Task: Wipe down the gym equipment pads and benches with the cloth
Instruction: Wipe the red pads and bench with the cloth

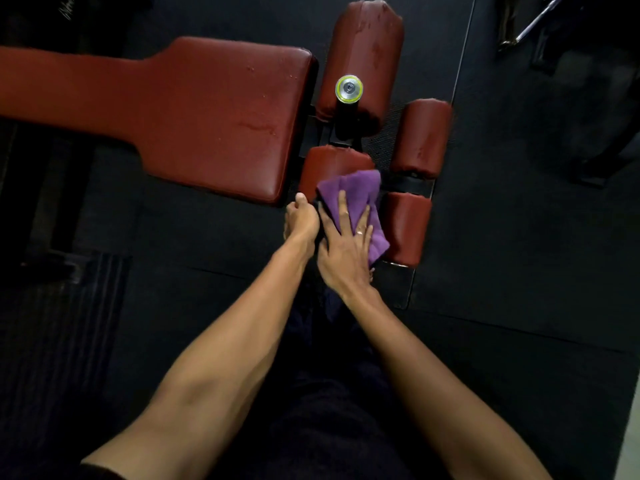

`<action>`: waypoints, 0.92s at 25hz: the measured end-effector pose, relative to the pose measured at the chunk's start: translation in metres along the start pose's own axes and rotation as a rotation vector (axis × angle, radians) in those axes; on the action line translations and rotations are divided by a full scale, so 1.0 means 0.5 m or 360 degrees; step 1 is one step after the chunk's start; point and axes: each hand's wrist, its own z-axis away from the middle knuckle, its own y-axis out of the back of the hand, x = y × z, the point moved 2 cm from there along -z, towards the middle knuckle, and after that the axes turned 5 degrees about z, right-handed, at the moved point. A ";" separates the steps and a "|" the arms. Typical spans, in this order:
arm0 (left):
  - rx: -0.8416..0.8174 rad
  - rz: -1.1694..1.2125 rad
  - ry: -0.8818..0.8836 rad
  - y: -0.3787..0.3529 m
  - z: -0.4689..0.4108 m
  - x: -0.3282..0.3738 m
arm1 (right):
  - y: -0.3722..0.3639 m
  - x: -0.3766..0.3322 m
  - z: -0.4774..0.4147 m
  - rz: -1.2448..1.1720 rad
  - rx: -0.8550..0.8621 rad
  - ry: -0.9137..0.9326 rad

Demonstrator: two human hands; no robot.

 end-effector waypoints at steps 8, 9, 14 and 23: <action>-0.0265 0.0202 0.0227 0.038 0.005 0.003 | 0.082 0.079 -0.155 -0.0519 -0.0158 -0.0487; -0.0259 0.0252 0.0239 0.034 0.000 0.001 | 0.088 0.090 -0.147 -0.0637 -0.0209 -0.0531; -0.0006 0.0042 0.0141 -0.001 -0.079 -0.055 | 0.028 0.060 -0.012 -0.0482 -0.0163 -0.0315; -0.0184 0.0154 0.0216 0.031 0.027 0.019 | 0.049 0.026 -0.164 0.0151 0.0019 -0.0012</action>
